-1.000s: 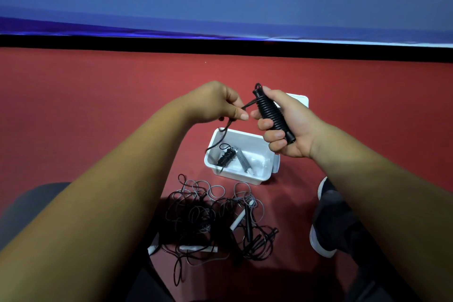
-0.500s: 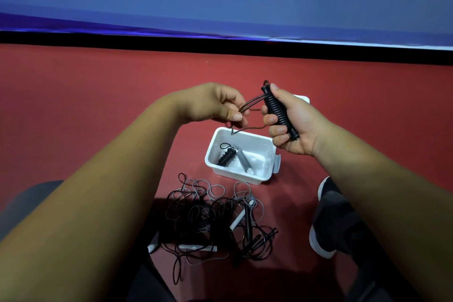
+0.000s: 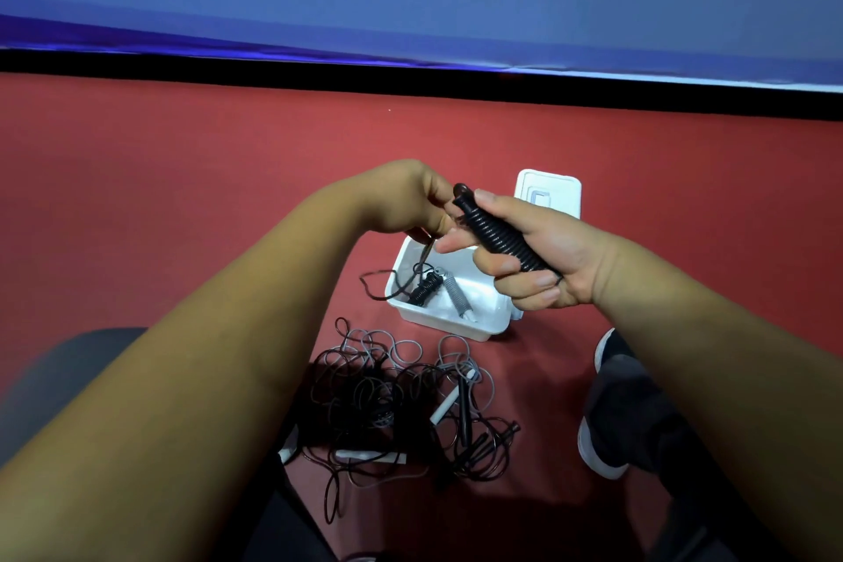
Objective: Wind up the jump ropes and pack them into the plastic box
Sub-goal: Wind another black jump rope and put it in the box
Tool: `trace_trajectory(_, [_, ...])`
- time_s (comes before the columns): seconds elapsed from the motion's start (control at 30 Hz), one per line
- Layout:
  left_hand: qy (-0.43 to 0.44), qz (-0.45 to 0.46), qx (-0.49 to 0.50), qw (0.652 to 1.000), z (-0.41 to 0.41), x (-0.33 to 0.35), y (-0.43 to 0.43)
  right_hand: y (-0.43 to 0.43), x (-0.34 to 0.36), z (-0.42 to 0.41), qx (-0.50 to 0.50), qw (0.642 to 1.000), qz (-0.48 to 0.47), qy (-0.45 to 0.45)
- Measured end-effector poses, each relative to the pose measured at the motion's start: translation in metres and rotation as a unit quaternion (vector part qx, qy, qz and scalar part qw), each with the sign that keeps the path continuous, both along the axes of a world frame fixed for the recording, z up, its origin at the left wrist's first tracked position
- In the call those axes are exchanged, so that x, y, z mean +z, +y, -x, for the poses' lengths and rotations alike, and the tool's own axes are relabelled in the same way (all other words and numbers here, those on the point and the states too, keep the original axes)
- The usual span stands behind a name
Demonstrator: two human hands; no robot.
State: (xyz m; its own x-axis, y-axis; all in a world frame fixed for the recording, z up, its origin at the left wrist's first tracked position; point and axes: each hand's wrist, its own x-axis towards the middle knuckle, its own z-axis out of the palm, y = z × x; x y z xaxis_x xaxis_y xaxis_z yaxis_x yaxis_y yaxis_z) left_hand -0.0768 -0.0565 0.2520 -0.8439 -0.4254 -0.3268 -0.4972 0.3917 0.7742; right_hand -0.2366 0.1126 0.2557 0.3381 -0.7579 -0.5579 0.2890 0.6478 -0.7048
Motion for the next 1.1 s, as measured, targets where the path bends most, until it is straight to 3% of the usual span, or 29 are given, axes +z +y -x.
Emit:
trace_trajectory(0.23, [0.036,0.004,-0.019,0.999,0.007,-0.002,0.01,0.005,-0.001,-0.011,0.123,0.992,-0.039,0.0])
trace_trajectory(0.43, [0.093,-0.017,0.006,0.996,0.012,0.002,0.01,0.006,-0.013,-0.01,0.124,0.992,-0.036,0.004])
trace_trajectory(0.63, [0.108,0.047,-0.01,0.993,0.014,0.019,0.012,0.002,-0.018,-0.008,0.097,0.992,-0.059,0.049])
trace_trajectory(0.83, [0.078,0.164,-0.016,0.983,0.014,0.028,0.009,-0.002,-0.017,-0.009,0.01,0.987,-0.09,0.13])
trace_trajectory(1.1, [0.039,0.24,-0.044,0.969,0.011,0.03,0.001,-0.014,-0.022,0.002,-0.162,0.974,-0.099,0.124])
